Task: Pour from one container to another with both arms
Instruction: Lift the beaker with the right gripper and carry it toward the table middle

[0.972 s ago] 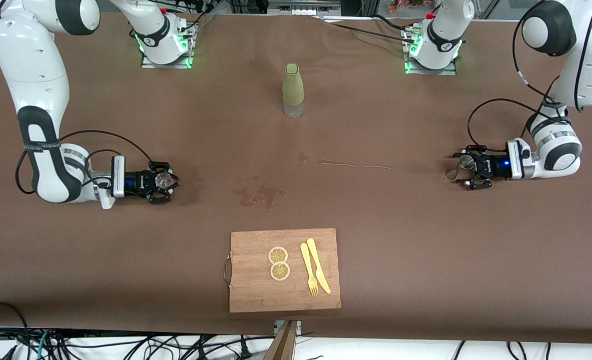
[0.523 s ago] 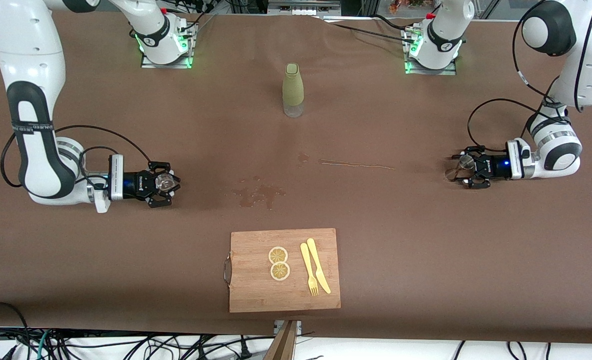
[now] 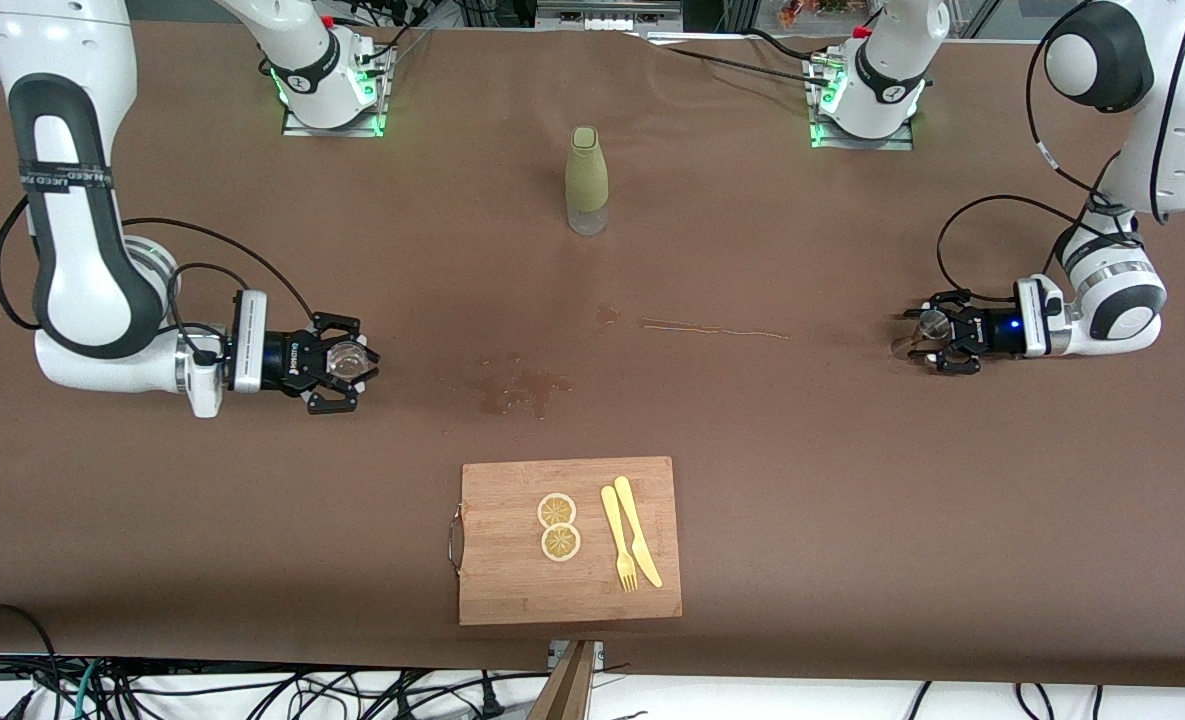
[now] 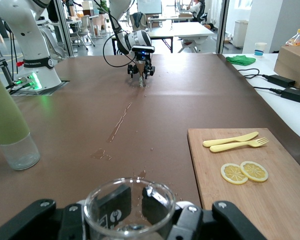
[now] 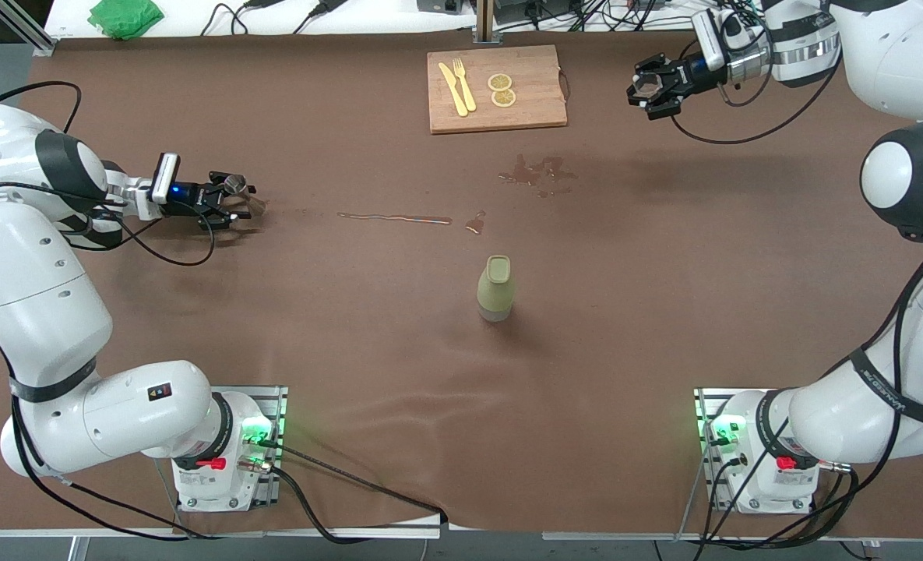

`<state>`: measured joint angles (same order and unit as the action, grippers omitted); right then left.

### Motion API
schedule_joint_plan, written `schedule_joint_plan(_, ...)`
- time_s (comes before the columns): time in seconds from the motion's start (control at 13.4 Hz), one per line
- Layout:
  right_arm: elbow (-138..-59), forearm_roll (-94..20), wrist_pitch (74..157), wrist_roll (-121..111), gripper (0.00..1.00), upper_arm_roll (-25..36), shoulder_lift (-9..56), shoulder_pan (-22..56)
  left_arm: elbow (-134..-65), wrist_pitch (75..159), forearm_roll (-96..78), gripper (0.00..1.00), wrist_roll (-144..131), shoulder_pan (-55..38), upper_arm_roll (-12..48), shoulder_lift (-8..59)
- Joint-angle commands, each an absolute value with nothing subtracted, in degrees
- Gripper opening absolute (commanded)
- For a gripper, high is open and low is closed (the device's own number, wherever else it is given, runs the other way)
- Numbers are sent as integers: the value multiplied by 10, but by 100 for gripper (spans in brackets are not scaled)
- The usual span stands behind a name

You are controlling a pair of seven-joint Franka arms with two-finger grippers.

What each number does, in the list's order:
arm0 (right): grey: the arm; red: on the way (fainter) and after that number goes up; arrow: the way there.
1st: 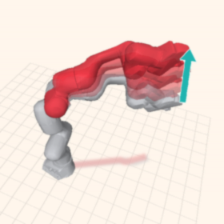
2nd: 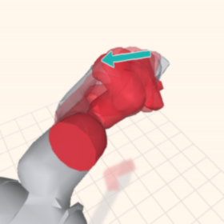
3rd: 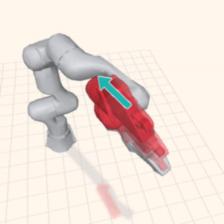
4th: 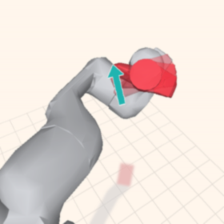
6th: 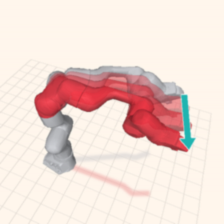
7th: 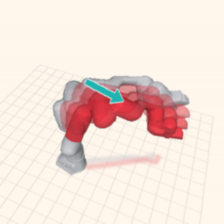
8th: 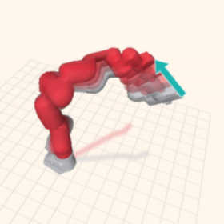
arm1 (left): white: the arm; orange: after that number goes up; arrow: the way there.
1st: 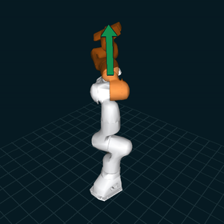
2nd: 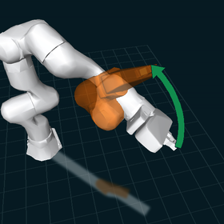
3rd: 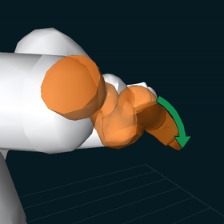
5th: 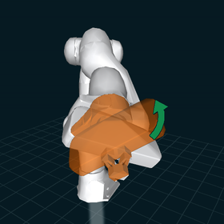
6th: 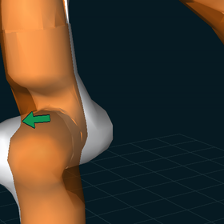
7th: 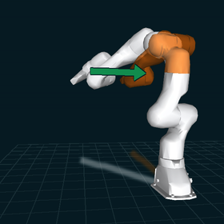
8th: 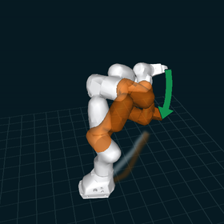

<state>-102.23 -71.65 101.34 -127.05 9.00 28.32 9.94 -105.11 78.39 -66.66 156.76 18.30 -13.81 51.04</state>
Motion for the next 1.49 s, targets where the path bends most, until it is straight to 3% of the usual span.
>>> schedule_joint_plan(0.0,-1048,-722,1062,-1229,20,96,251,134,-1058,776,-676,71,1636,176,-149,513)
schedule_joint_plan(0.15,-1047,-720,1082,-1202,20,96,249,152,-1058,776,-674,67,1636,176,-149,514)
schedule_joint_plan(0.3,-1044,-719,1100,-1186,20,96,250,158,-1058,776,-667,41,1636,176,-149,514)
schedule_joint_plan(0.45,-1042,-717,1105,-1177,20,96,255,160,-1058,776,-666,26,1636,176,-156,514)
schedule_joint_plan(0.6,-1041,-717,1109,-1178,20,96,258,162,-1058,777,-664,5,1637,176,-161,516)
schedule_joint_plan(0.67,-1040,-717,1109,-1178,20,96,259,162,-1056,777,-663,0,1637,176,-161,521)
schedule_joint_plan(1.42,-1039,-722,1107,-1188,20,101,271,154,-1048,802,-692,0,1645,166,-133,508)
